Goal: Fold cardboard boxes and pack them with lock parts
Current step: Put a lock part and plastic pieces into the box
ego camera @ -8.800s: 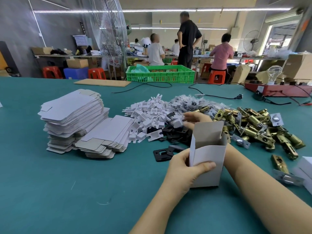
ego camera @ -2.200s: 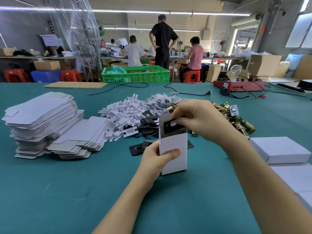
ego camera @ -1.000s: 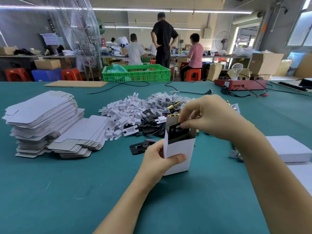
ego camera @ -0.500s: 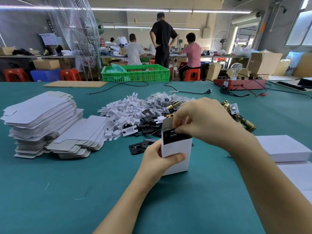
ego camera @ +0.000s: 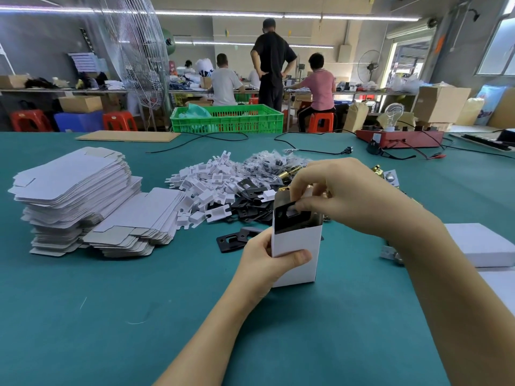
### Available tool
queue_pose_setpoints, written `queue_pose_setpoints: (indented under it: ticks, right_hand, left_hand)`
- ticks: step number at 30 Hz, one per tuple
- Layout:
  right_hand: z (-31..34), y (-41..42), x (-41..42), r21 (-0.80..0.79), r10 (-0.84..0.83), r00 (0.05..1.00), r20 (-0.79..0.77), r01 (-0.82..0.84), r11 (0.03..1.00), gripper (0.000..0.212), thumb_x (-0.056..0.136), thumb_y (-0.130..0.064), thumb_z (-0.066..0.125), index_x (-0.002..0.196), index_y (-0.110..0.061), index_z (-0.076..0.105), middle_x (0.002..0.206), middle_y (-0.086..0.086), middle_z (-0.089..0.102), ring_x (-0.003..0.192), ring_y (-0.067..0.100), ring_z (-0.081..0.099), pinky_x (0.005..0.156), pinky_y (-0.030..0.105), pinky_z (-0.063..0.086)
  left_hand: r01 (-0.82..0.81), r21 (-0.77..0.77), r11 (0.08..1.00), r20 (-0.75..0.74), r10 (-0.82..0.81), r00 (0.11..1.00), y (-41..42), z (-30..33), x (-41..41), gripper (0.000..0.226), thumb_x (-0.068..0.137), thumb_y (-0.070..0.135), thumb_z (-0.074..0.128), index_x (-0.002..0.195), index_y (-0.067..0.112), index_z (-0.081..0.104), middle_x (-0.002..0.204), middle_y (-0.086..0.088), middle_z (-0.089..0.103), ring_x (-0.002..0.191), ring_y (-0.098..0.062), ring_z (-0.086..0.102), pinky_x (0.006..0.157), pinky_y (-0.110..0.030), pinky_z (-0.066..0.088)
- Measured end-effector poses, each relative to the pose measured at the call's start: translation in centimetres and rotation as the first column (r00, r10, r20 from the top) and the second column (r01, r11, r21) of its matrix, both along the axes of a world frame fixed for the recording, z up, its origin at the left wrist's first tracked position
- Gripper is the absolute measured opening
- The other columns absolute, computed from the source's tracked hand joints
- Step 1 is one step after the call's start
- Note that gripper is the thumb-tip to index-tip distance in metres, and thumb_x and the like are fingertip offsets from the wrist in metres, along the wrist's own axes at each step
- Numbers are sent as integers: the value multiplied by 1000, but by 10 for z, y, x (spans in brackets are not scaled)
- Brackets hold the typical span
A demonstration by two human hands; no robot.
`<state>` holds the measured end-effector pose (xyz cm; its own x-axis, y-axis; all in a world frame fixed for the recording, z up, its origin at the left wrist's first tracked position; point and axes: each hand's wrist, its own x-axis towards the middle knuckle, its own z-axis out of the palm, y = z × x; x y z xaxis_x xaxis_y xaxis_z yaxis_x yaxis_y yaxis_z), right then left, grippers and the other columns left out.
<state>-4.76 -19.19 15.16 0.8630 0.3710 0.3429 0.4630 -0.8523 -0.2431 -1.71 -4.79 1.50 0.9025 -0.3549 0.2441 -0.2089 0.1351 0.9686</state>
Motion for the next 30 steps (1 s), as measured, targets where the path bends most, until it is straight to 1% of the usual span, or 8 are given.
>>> queue_pose_setpoints:
  ticks: [2,5,8,13,18,21,26,30]
  right_hand:
    - [-1,-1,1,4,-11,1000,-29,12,1000,7,88,-19,67,87,-25,63,79,-16,61,73,2,57,62,13,41]
    - [-3,-1,1,32,-36,997,-72,39,999,4,90,-19,65,92,-20,64,81,-10,65,75,7,60,69,28,50]
    - [-3,1,1,-8,-38,995,-91,38,999,4,89,-19,66,90,-22,63,82,-12,64,77,5,60,72,28,49]
    - [-7,6,3,-123,-78,995,-66,69,990,4,88,-21,66,90,-23,62,87,-7,65,81,12,57,73,30,46]
    - [-7,6,3,-95,-49,992,-116,38,995,7,87,-18,68,85,-23,63,83,-7,65,79,11,59,73,29,47]
    - [-6,1,4,-62,-54,993,-103,48,997,4,87,-17,66,90,-20,68,84,-9,66,80,5,59,76,27,49]
    - [-2,-8,4,25,-56,992,-110,59,998,6,87,-19,68,92,-19,71,83,-12,68,78,-4,61,72,16,49]
    - [-1,-7,2,-21,-8,984,-179,4,1000,11,85,-15,70,92,-22,72,85,-14,70,80,-4,62,72,6,45]
  left_hand:
    - [-6,2,1000,1,6,1000,-1,0,0,33,66,22,80,88,46,73,93,11,75,84,-4,69,73,-20,56]
    - [-7,-6,1000,1,7,1000,-1,0,0,33,67,22,80,88,46,73,91,12,75,83,-3,69,70,-18,54]
    - [-3,-11,1000,-1,3,1000,-1,0,0,34,67,23,80,90,46,72,93,11,75,85,-4,69,71,-18,54]
    - [1,-17,1000,-3,-1,1000,-1,1,0,33,67,21,79,88,46,72,92,11,75,83,-3,68,69,-17,53]
    - [0,-10,1000,5,0,1000,-1,1,0,32,67,21,79,88,45,73,91,11,75,83,-3,67,70,-18,53]
    - [0,-10,1000,8,0,1000,-1,1,1,32,67,20,78,87,45,73,91,11,75,83,-3,67,72,-19,54]
    - [0,-7,1000,15,0,1000,-2,1,0,34,67,20,79,89,45,74,92,12,75,84,-3,68,73,-20,55]
    - [0,-9,1000,7,1,1000,-1,2,0,34,67,19,79,87,46,73,90,13,75,82,-1,67,72,-18,54]
